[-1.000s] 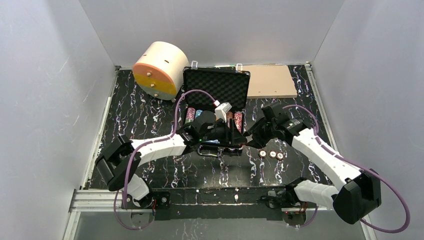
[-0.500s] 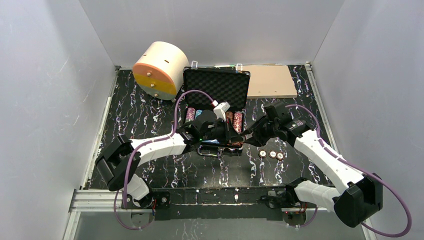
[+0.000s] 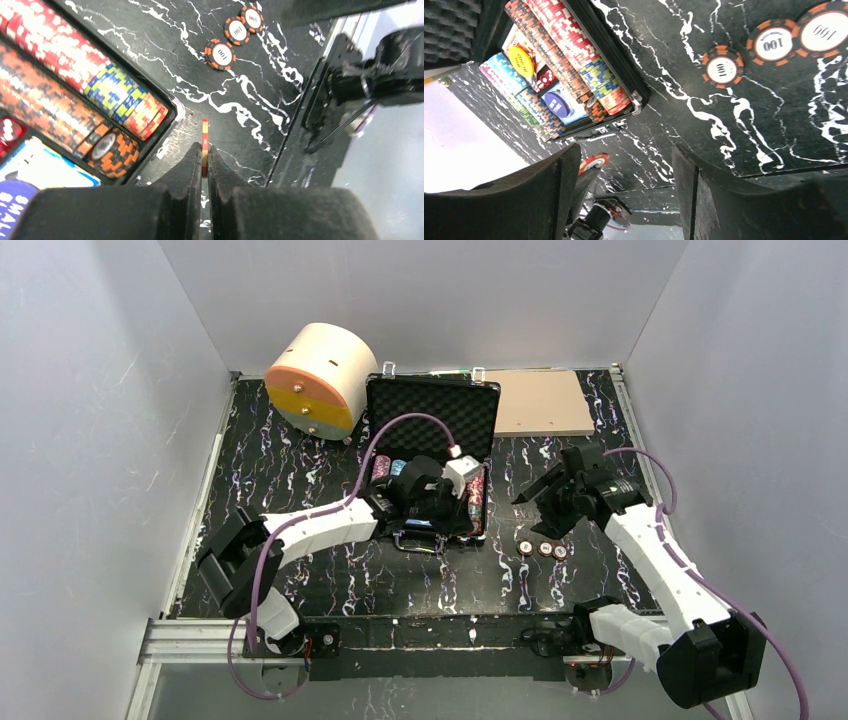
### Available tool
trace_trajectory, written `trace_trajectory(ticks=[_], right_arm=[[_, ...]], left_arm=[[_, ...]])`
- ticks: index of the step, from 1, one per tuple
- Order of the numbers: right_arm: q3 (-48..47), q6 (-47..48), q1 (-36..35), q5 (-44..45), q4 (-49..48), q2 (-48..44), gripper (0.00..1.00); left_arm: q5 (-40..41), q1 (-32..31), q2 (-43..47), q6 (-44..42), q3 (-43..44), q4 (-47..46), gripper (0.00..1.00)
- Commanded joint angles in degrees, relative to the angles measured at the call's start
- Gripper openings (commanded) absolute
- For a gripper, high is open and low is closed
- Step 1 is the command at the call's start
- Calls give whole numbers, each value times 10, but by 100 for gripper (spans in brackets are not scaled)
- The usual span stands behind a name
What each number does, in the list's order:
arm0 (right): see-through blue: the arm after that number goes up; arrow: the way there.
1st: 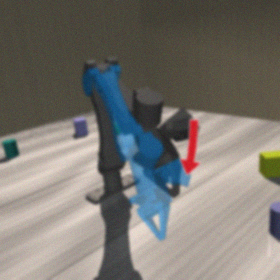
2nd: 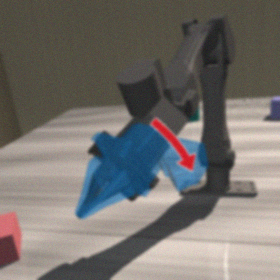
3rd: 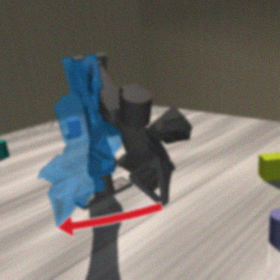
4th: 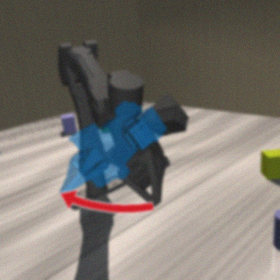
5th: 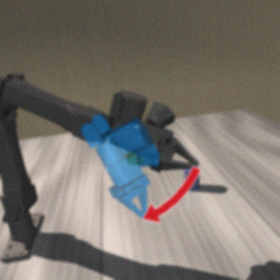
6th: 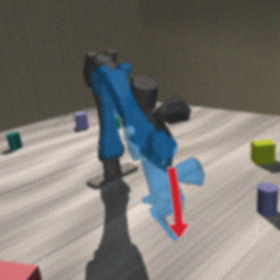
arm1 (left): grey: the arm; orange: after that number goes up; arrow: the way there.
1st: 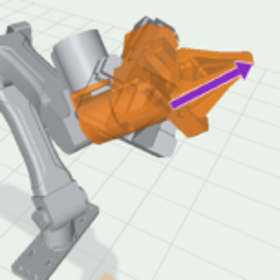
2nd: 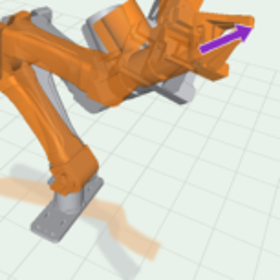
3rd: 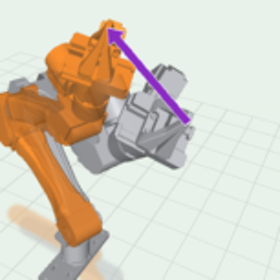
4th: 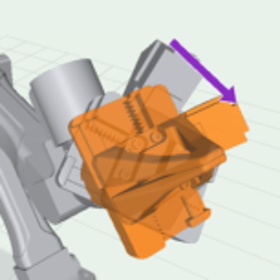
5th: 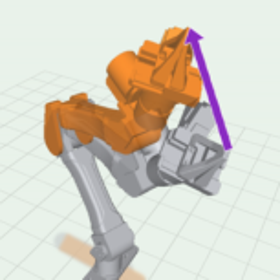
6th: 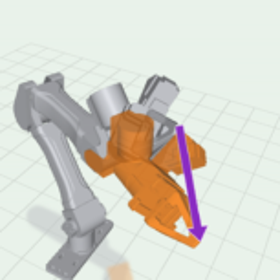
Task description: Pack up texas hold em set
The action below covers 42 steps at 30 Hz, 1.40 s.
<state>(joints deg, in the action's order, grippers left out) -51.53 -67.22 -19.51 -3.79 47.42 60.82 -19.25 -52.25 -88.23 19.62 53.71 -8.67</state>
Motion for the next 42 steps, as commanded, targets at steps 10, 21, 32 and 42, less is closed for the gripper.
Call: trace_trajectory(ticks=[10,21,32,42], right_arm=[[28,46,30,9,38,-35,75],[30,54,34,6,36,-31,75],[35,63,36,4,34,-31,75],[28,69,37,-1,38,-29,74]], left_arm=[[-52,1,-90,-291,113,163,0],[-26,1,-125,-289,151,153,0],[7,0,-165,-391,174,197,1],[62,0,-169,-463,202,214,19]])
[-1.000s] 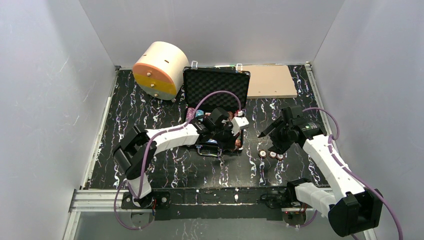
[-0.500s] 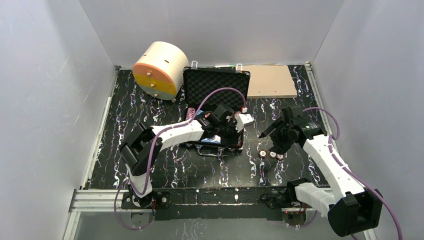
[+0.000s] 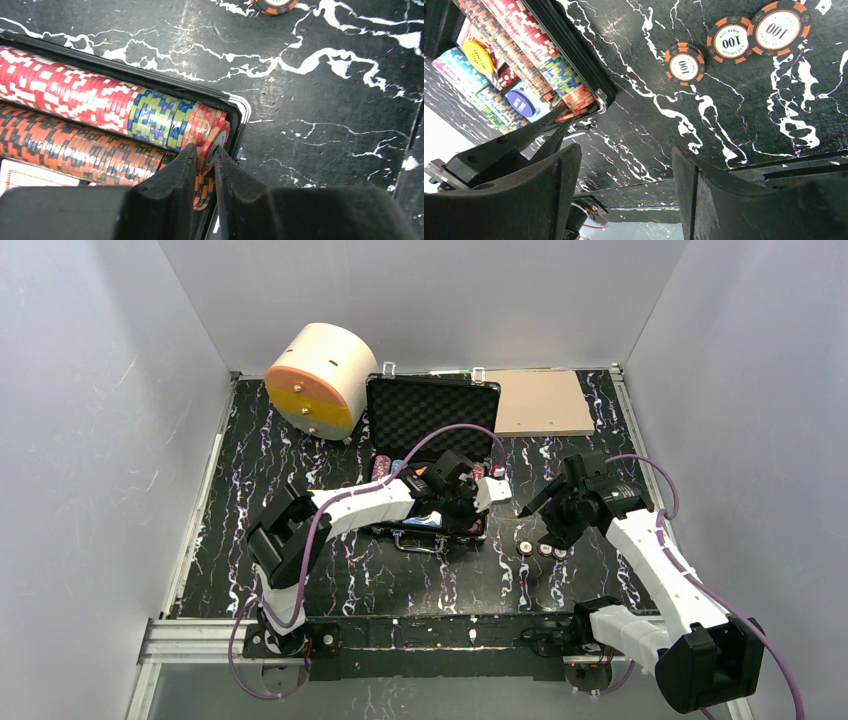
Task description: Pack up texas hold em set
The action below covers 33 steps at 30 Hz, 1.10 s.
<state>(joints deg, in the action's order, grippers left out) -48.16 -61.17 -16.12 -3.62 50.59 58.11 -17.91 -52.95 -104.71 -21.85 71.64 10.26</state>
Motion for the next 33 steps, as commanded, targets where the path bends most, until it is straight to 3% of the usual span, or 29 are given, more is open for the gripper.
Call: trace_trajectory(ticks=[1,11,21,33], right_arm=[[-7,9,4,-3,6,-1,74],[-5,8,3,-3,15,-10,74],[0,8,4,-5,15,-14,75],[4,9,4,-8,8,-12,75]], left_arm=[[51,7,-3,-56,23,25,21],[-6,7,-2,-50,37,38,34],[-37,-1,-8,-27,31,39,34],[-10,-6,-11,-13,38,37,31]])
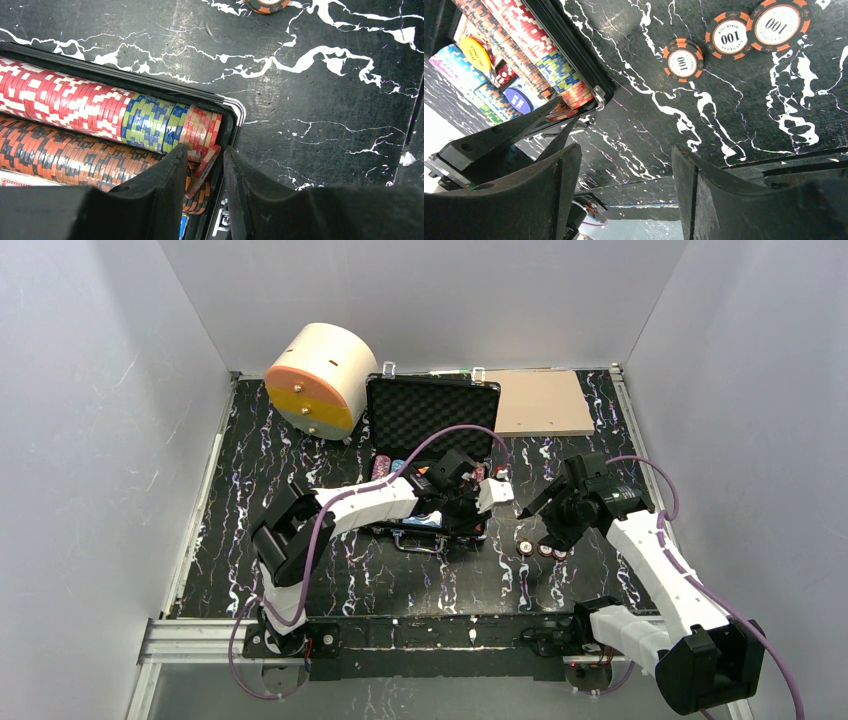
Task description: Pack up texas hold em set
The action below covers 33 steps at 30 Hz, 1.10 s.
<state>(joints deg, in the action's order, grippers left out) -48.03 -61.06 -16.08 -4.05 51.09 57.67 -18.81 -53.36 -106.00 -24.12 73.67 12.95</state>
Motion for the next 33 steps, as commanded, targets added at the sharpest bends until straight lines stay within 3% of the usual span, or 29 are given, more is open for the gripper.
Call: trace_trajectory(ticks=[1,8,12,26,33], right_arm=[[3,8,4,-4,3,-8,75],[6,9,3,-3,0,-5,75],[8,9,4,-7,-4,-3,75],[-4,23,4,-6,8,3,75],[-23,33,5,6,30,7,75]], left_arm=[[0,-2,2,11,18,9,29],[11,-2,18,0,10,16,15],[-11,-2,24,-1,13,19,0],[-120,-5,-11,-38,36,16,0],[-103,-6,-27,-65,40,15,9]])
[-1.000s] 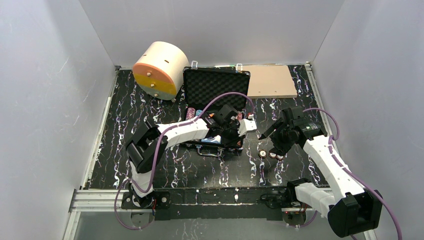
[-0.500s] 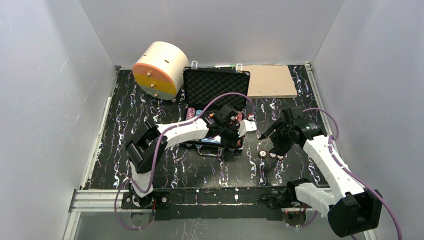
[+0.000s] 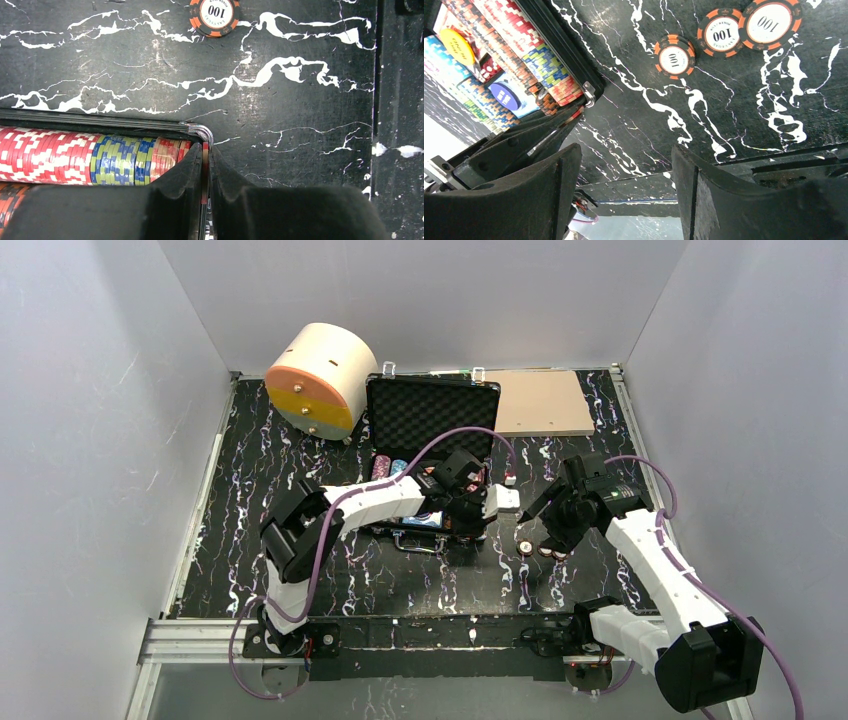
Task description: Pack up texas hold em set
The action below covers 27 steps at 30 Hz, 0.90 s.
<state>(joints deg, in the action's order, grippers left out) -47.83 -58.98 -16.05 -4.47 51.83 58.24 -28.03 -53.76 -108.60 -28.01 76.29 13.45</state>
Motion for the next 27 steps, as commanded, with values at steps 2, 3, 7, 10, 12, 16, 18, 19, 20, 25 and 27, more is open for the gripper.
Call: trace_trajectory(ticks=[2,3,7,10,12,16,18,19,20,25,27], right_arm=[[-27,9,4,9,22,0,75],[-26,7,4,8,22,1,75],[-25,4,4,0,20,1,74],[-26,4,4,1,23,-2,74],[-25,4,4,1,26,-4,75],[-24,3,4,0,26,-7,75],[-20,1,4,-1,26,-8,75],[-18,0,4,-2,24,-9,75],[-16,-1,4,-3,23,-10,75],[-9,-4,4,-9,19,-15,74],[-8,-4,5,-9,20,-15,74]], left_arm=[[8,-3,2,-34,7,5,12],[17,-2,3,-36,3,-1,13],[30,-2,8,-49,4,-8,14],[31,-2,9,-52,15,-8,9],[33,-2,10,-56,21,-8,5],[37,-2,8,-67,31,5,2],[35,-2,11,-69,35,12,0],[32,-2,12,-69,39,17,0],[28,-2,15,-69,44,24,0],[22,-2,17,-69,56,32,0],[24,-2,8,-73,58,36,0]])
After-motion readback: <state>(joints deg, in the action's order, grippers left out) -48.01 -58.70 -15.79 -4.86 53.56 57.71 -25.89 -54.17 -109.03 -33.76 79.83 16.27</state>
